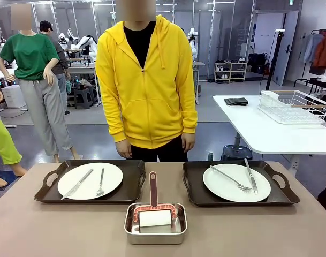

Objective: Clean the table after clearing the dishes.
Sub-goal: When the left (or right) Handle tray is removed, use the left hand (or right hand) to clean the left (or right) side of the table with the Lint Roller.

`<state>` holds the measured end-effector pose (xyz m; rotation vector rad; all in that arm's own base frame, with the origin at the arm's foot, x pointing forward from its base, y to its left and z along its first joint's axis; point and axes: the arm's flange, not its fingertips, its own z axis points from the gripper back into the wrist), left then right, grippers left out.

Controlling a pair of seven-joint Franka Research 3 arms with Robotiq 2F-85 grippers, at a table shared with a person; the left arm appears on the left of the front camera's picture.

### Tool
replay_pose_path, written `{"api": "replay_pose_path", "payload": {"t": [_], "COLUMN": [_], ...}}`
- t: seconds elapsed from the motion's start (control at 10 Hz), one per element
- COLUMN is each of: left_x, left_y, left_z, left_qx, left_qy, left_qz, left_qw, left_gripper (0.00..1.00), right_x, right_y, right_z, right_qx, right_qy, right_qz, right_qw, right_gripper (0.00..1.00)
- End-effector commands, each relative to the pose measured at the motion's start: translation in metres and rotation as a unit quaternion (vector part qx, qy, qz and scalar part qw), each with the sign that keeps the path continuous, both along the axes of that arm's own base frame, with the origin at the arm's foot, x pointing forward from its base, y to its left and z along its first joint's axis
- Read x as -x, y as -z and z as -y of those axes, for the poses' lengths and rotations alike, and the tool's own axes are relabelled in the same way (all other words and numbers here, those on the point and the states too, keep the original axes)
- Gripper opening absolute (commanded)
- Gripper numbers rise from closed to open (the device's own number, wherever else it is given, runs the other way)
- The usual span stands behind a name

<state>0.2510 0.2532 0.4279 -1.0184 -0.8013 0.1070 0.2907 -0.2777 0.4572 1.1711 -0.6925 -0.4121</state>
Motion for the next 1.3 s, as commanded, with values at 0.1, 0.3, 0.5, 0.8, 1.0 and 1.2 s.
{"api": "replay_pose_path", "payload": {"t": [0.1,0.3,0.5,0.8,1.0,1.2], "left_x": [0.0011,0.0011,0.0011,0.0011,0.0011,0.0011], "left_y": [0.0003,0.0003,0.0003,0.0003,0.0003,0.0003], "left_z": [-0.002,-0.002,-0.002,-0.002,-0.002,-0.002], "left_qx": [0.003,0.003,0.003,0.003,0.003,0.003], "left_qy": [0.004,0.004,0.004,0.004,0.004,0.004], "left_qz": [0.005,0.005,0.005,0.005,0.005,0.005], "left_qw": [1.0,1.0,1.0,1.0,1.0,1.0], "left_gripper": [1.0,1.0,1.0,1.0,1.0,1.0], "right_x": [0.0003,0.0003,0.0003,0.0003,0.0003,0.0003], "right_y": [-0.0036,-0.0036,-0.0036,-0.0036,-0.0036,-0.0036], "right_z": [0.0007,0.0007,0.0007,0.0007,0.0007,0.0007], "right_qx": [0.004,0.004,0.004,0.004,0.004,0.004], "right_qy": [-0.003,-0.003,-0.003,-0.003,-0.003,-0.003], "right_qz": [0.002,0.002,0.002,0.002,0.002,0.002], "right_qw": [1.0,1.0,1.0,1.0,1.0,1.0], "right_gripper": [1.0,1.0,1.0,1.0,1.0,1.0]}}
